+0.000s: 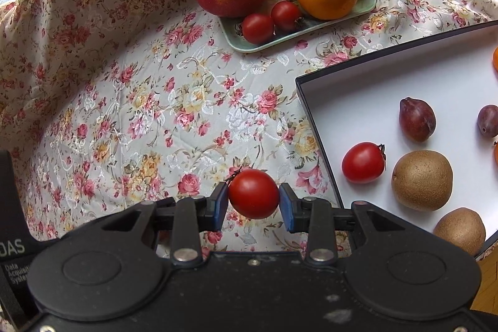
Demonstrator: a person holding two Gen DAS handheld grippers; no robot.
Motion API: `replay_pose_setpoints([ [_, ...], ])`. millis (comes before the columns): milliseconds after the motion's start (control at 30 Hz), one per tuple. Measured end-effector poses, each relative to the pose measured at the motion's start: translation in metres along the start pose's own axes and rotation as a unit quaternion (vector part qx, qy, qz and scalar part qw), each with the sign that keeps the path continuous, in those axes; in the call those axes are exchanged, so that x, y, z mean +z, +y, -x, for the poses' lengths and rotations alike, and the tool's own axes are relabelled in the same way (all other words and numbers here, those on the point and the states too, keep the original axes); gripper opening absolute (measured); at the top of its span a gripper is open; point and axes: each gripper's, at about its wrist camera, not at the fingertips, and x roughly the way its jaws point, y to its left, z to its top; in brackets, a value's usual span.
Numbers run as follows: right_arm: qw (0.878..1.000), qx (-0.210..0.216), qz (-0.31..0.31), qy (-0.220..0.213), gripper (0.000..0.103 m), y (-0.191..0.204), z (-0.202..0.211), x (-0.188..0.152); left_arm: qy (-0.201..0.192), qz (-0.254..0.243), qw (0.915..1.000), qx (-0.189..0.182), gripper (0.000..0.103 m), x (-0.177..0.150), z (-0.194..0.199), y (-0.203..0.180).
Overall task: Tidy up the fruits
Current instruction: 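Close the left tool on the brown round fruit, then carry the brown fruit and the red tomato over the white box with both tools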
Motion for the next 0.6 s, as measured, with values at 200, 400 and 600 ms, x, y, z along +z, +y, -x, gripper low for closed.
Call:
replay_pose_setpoints([
  [200, 1.0, 0.001, 0.005, -0.004, 0.037, 0.001, 0.002, -0.001, -0.007, 0.002, 1.0, 0.002, 0.049, -0.004, -0.002, 0.002],
  [400, 1.0, 0.001, 0.004, -0.012, 0.036, -0.004, 0.008, -0.002, -0.025, -0.001, 0.9997, 0.009, 0.048, -0.01, 0.005, -0.006],
  [600, 1.0, 0.001, -0.004, -0.02, 0.037, -0.014, 0.016, -0.003, -0.045, -0.014, 0.9988, 0.01, 0.048, -0.02, 0.022, -0.02],
])
